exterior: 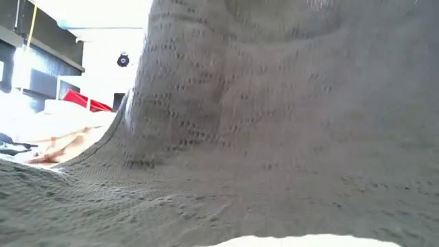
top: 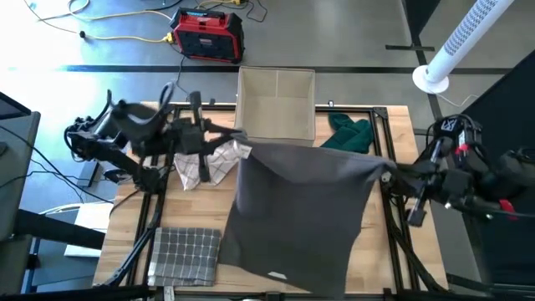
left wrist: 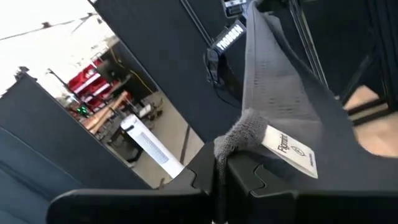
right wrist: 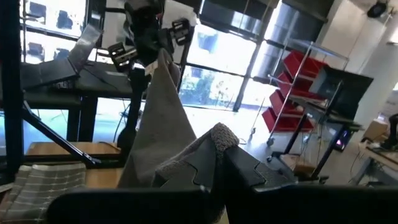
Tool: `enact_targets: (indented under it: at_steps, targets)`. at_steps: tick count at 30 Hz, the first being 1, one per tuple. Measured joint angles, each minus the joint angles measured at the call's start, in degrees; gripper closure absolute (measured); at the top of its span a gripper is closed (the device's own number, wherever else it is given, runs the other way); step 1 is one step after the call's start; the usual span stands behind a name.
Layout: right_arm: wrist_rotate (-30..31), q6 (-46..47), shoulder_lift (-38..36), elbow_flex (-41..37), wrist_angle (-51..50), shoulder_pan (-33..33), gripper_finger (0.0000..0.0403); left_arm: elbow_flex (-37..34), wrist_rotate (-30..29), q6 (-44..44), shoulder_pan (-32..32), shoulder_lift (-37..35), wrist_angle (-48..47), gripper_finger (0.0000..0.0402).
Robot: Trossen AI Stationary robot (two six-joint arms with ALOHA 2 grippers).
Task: Fold towel
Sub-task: Fold the dark grey towel
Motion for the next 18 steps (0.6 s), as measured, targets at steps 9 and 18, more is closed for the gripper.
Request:
enact_targets:
  at_steps: [9, 18]
  targets:
    - [-0.01, 5.94, -15.00, -15.16, -0.20, 0.00, 0.0403, -11.76, 16.82, 0.05, 18.62, -1.03, 5.43, 0.0401]
    - [0.00, 12.50, -31.24, -29.98, -0.79, 0.14, 0.0403, -23.10, 32.26, -2.38, 31.82, -1.49, 13.75, 0.0401]
